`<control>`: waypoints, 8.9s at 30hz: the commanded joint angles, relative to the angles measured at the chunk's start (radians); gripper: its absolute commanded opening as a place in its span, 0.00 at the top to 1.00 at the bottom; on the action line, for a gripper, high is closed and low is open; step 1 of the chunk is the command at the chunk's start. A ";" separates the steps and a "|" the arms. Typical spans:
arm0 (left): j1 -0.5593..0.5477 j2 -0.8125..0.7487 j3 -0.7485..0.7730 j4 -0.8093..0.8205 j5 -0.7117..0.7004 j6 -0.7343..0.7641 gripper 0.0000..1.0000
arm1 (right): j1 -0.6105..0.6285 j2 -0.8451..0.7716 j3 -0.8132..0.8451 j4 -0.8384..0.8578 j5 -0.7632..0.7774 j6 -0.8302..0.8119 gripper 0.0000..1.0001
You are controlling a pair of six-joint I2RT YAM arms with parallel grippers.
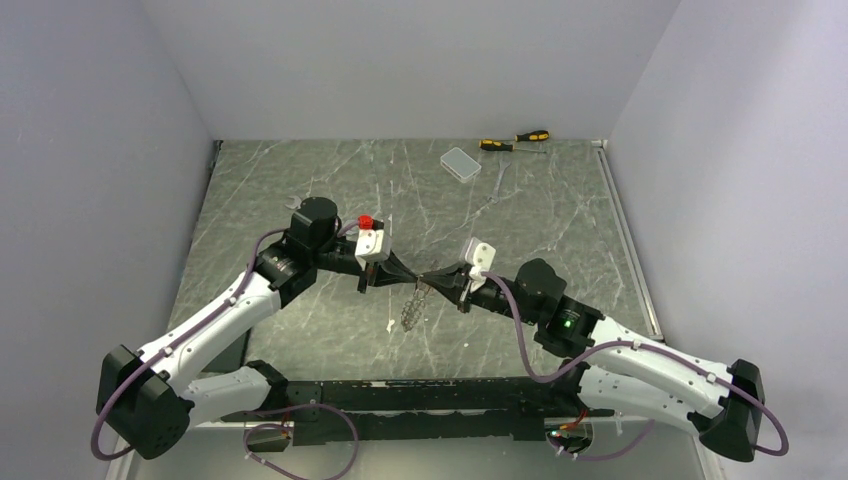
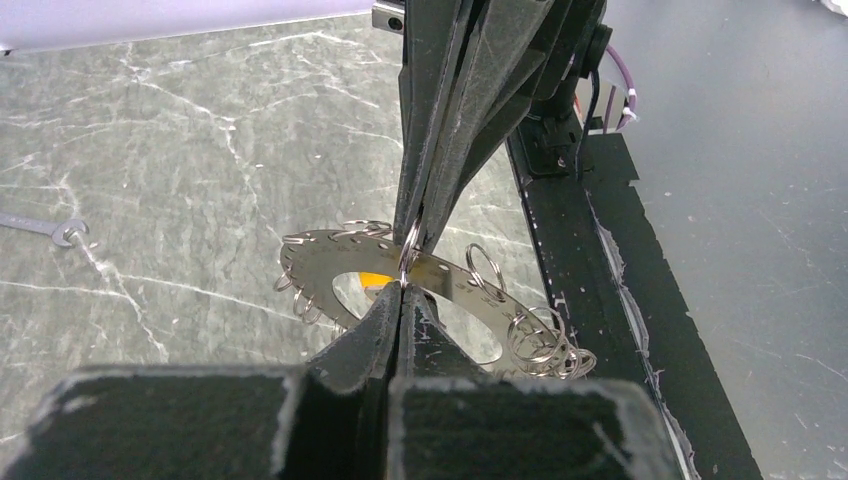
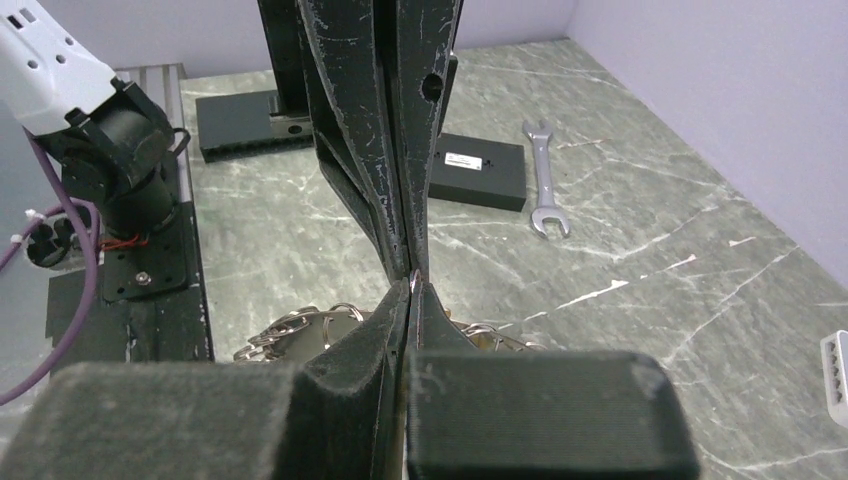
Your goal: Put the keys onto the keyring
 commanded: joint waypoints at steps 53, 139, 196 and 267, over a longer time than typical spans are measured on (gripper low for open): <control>-0.004 -0.021 -0.014 0.118 0.074 -0.070 1.00 | 0.002 0.001 0.003 0.189 -0.024 0.066 1.00; -0.018 -0.052 0.047 -0.167 -0.120 0.123 0.60 | 0.008 0.068 0.113 -0.063 -0.090 -0.128 1.00; -0.010 0.007 0.084 -0.156 -0.032 0.079 1.00 | 0.008 0.048 0.144 -0.109 -0.088 -0.120 0.82; 0.026 -0.134 -0.083 0.364 -0.123 -0.389 0.37 | 0.008 -0.082 0.087 -0.027 0.043 -0.098 1.00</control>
